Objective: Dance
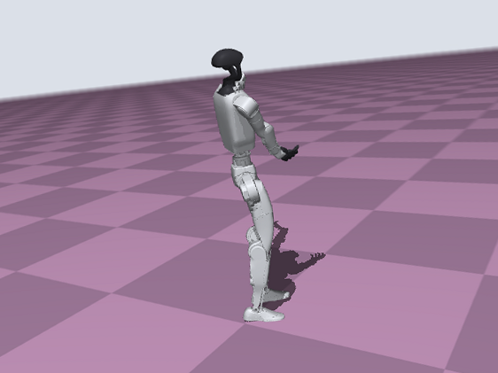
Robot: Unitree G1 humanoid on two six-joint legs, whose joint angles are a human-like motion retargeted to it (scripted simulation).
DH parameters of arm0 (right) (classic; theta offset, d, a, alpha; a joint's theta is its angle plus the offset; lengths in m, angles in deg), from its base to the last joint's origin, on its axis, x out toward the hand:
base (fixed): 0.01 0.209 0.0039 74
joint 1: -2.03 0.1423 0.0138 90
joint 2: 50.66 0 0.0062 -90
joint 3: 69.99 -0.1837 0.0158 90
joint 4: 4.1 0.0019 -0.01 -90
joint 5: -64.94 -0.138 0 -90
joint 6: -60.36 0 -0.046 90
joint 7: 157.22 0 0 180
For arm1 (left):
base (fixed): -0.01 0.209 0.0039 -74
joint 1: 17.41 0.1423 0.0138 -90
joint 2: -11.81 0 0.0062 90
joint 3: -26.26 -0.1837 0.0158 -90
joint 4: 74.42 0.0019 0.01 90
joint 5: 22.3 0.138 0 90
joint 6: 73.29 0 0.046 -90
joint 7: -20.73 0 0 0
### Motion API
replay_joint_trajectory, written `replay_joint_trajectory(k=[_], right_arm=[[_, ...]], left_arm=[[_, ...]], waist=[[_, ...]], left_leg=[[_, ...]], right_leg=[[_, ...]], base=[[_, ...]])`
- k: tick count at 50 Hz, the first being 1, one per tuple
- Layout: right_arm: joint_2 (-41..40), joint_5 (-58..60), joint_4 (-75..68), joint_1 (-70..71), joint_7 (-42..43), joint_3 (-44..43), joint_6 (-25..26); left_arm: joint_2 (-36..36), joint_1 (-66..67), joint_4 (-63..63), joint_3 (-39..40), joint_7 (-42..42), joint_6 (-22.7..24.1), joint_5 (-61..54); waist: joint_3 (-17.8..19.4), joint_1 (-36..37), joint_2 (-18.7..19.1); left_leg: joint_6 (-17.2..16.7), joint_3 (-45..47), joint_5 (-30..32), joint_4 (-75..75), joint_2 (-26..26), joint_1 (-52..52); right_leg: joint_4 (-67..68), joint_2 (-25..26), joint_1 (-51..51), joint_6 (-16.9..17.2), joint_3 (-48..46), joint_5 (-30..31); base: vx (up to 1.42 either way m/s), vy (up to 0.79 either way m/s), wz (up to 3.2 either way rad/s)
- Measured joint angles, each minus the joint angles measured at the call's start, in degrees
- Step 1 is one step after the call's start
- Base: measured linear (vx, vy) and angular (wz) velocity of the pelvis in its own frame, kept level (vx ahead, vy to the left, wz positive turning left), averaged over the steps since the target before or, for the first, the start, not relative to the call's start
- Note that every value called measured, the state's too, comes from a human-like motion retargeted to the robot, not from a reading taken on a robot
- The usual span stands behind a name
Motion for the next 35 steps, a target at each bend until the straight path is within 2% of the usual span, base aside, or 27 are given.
replay_joint_trajectory(k=[5, 10, 13, 17, 22, 25, 31, 35], right_arm=[[-4.0, -11.0, 1.4, 0.2, 2.9, 1.3, -4.0], [-7.7, -22.9, 6.5, 0.3, 7.8, 1.7, -11.7], [-8.4, -21.7, 11.4, -0.6, 5.7, 4.7, -14.3], [-6.5, -17.5, 15.4, -2.8, 0.1, 9.6, -14.4], [-3.3, -13.1, 17.8, -6.3, -10.9, 12.6, -10.7], [-1.7, -10.1, 18.1, -8.4, -20.1, 11.6, -6.1], [1.2, -0.6, 12.3, -11.7, -41.3, 3.6, 3.0], [3.7, 7.9, 6.5, -13.8, -55.0, -3.7, 8.9]], left_arm=[[1.1, -2.8, -7.8, -2.7, 4.9, 0.2, 2.3], [3.5, -5.3, -17.0, -6.0, 8.5, 1.2, 2.1], [4.2, -7.3, -20.5, -8.0, 9.7, 2.4, 1.4], [4.6, -10.3, -22.1, -9.8, 10.8, 3.1, 0.5], [6.3, -14.2, -23.2, -11.3, 8.9, 4.8, -1.9], [8.0, -15.5, -26.1, -12.2, 6.3, 6.0, -4.0], [11.3, -15.0, -35.6, -14.4, 4.1, 5.9, -5.6], [12.8, -13.0, -42.6, -16.3, 2.2, 5.4, -6.5]], waist=[[-0.6, 1.1, 0.2], [-0.5, 2.2, -0.4], [-0.4, 3.8, -0.9], [-1.3, 5.8, -0.9], [-2.8, 6.8, 0.1], [-3.0, 7.1, 0.8], [-2.7, 7.3, 0.8], [-2.3, 7.1, 0.8]], left_leg=[[0.2, 0.5, 0.0, -0.2, -0.1, 0.4], [1.4, 1.2, 0.4, -0.2, -0.7, 1.0], [2.3, 2.3, 0.7, -0.6, -1.0, 1.3], [2.9, 4.1, 1.0, -1.2, -0.6, 1.1], [3.5, 6.4, 1.1, -1.3, 0.5, 0.7], [3.6, 7.2, 0.9, -1.1, 0.8, 0.7], [3.5, 7.7, 0.3, -1.0, 0.8, 1.0], [2.8, 7.1, -0.6, -0.5, 1.0, 1.0]], right_leg=[[0.5, 0.3, -0.4, 0.0, 0.8, 0.0], [0.6, -0.2, -0.2, 1.1, 0.8, -0.6], [0.5, -0.8, -0.1, 2.7, 0.4, -2.0], [0.4, -1.5, -0.2, 3.8, -1.3, -3.8], [0.1, -2.5, 0.4, 3.5, -6.6, -6.2], [0.2, -3.5, 1.3, 2.5, -11.1, -6.6], [2.0, -4.1, 0.0, -1.2, -12.6, -1.2], [4.9, -3.8, -1.6, -1.6, -12.4, 0.2]], base=[[0.01, 0.01, -0.04], [0.00, 0.00, 0.00], [-0.05, 0.02, -0.26], [-0.03, 0.08, -0.41], [-0.01, 0.07, -0.37], [-0.01, 0.04, -0.33], [-0.02, 0.00, -0.27], [-0.01, -0.01, -0.05]])
